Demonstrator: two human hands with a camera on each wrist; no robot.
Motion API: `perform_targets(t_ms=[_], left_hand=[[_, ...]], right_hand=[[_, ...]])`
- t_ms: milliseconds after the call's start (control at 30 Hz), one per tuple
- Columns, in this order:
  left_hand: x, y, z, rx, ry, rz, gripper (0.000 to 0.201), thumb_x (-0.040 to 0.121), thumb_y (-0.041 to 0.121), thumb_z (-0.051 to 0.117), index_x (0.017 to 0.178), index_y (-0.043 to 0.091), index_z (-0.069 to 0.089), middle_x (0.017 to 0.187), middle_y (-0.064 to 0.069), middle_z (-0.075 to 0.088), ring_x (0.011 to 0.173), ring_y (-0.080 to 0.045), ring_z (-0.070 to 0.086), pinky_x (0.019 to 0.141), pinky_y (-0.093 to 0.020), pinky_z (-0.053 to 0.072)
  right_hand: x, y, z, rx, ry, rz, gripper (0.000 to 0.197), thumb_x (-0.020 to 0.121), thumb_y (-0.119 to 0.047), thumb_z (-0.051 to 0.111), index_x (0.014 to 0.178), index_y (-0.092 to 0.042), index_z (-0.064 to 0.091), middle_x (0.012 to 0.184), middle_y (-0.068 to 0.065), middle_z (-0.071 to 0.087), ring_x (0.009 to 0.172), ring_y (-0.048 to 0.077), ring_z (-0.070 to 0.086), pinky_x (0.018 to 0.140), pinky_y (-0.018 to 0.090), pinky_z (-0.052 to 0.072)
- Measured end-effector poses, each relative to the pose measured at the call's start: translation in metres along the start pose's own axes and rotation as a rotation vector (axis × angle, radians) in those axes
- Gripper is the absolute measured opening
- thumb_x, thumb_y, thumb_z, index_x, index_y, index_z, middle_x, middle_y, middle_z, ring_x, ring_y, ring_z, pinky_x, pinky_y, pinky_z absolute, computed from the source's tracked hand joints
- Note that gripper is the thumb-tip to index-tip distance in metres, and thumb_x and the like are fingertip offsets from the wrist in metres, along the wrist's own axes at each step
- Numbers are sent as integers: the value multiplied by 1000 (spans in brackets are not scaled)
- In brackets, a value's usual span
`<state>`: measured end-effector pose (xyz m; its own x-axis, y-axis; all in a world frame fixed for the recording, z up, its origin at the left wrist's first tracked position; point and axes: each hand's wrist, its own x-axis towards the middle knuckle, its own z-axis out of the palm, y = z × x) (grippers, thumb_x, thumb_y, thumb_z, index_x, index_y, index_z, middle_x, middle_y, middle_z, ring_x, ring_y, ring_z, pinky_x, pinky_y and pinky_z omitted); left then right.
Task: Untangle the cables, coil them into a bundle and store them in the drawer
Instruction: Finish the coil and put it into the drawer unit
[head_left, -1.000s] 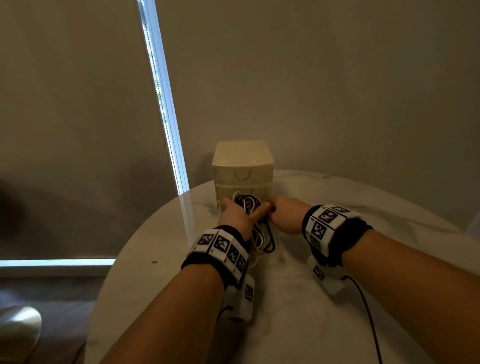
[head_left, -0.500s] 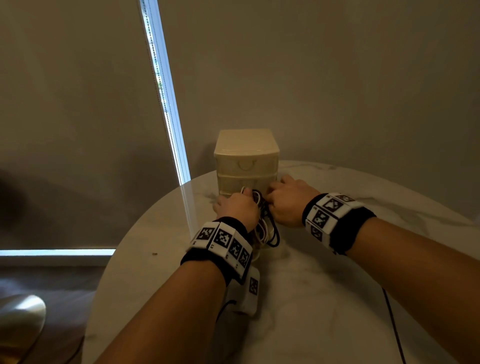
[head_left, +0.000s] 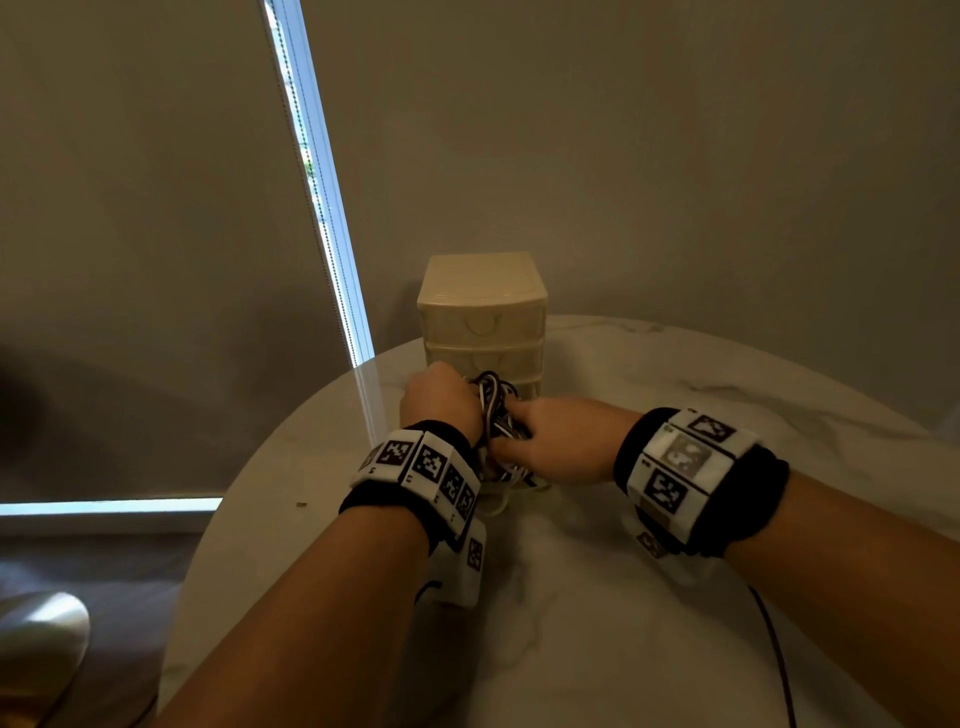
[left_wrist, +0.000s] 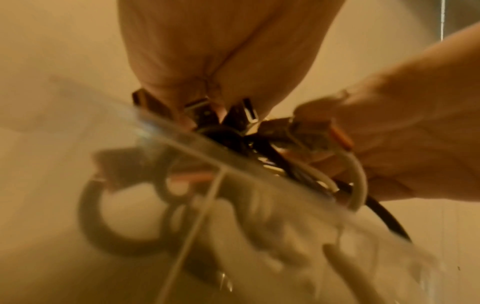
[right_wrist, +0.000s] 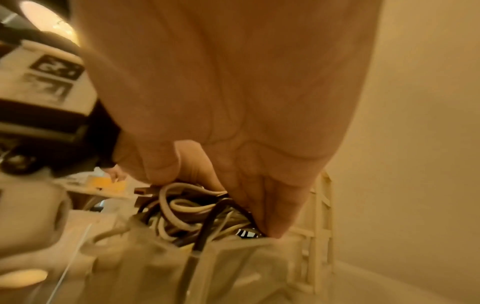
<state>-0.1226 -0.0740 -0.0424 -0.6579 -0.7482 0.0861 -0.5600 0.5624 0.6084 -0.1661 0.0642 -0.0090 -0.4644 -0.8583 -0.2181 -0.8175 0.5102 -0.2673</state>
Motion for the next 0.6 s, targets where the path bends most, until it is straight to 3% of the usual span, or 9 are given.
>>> perform_targets(t_ms=[100,167,233,300,367,433,500,533,600], left_hand=[[-5,1,-5,-37,57,26,21,101,18,54,121,13,57,115,-14,61,101,-34,64,85,-40,52],[-6,0,-5,30,48,51,21,101,21,56,119,13,63,122,-11,57,105,-34,63,89,-40,51],[-7,0,-5,56,48,94,21,101,24,57,113,13,69,117,-11,66,103,-31,65,89,-40,54],[-11,0,-4,29,56,137,21,102,24,56,113,11,68,108,-9,69,100,-30,67,88,-42,55],[-16,-1,-6,-1,68,154,18,101,19,56,117,12,62,104,-8,66,97,-28,66,86,-41,55],[-16,-2,-8,60,38,136,17,100,13,54,115,11,64,105,-10,67,94,-28,65,81,-37,54],[-13,-5,-10,141,-12,102,17,100,10,52,103,7,68,101,-12,68,86,-26,63,74,-32,49],[-12,-5,-11,160,-34,94,16,101,10,51,97,7,67,96,-11,67,85,-25,62,72,-31,47],[-12,-3,-12,198,-74,91,16,101,10,51,94,7,65,90,-10,61,86,-26,62,73,-31,47]], right_hand=[[-11,-13,-2,-120,17,-71,49,100,-52,44,142,-26,45,136,7,56,118,24,52,91,27,36],[-11,-16,-4,-173,7,-54,57,98,-57,44,146,-27,41,141,8,49,128,26,42,100,29,30],[-6,-15,-2,-176,-17,7,69,94,-63,46,150,-25,33,144,11,42,133,28,35,109,34,28],[-2,-12,0,-94,-21,35,75,90,-63,53,151,-25,32,144,11,36,135,29,32,115,38,29],[6,-7,4,30,35,21,75,85,-56,65,147,-25,37,140,7,40,132,28,36,114,41,34],[11,-1,9,176,149,29,95,70,-56,80,145,-18,36,136,8,44,130,28,43,108,43,42],[15,0,13,261,181,43,122,67,-56,82,157,-20,7,153,11,28,138,30,38,111,45,40],[16,-2,15,227,147,38,124,74,-55,78,158,-23,-8,161,9,15,144,30,32,115,44,36],[18,-5,17,60,58,30,108,88,-57,61,157,-22,-14,166,5,-1,149,28,22,119,41,29]])
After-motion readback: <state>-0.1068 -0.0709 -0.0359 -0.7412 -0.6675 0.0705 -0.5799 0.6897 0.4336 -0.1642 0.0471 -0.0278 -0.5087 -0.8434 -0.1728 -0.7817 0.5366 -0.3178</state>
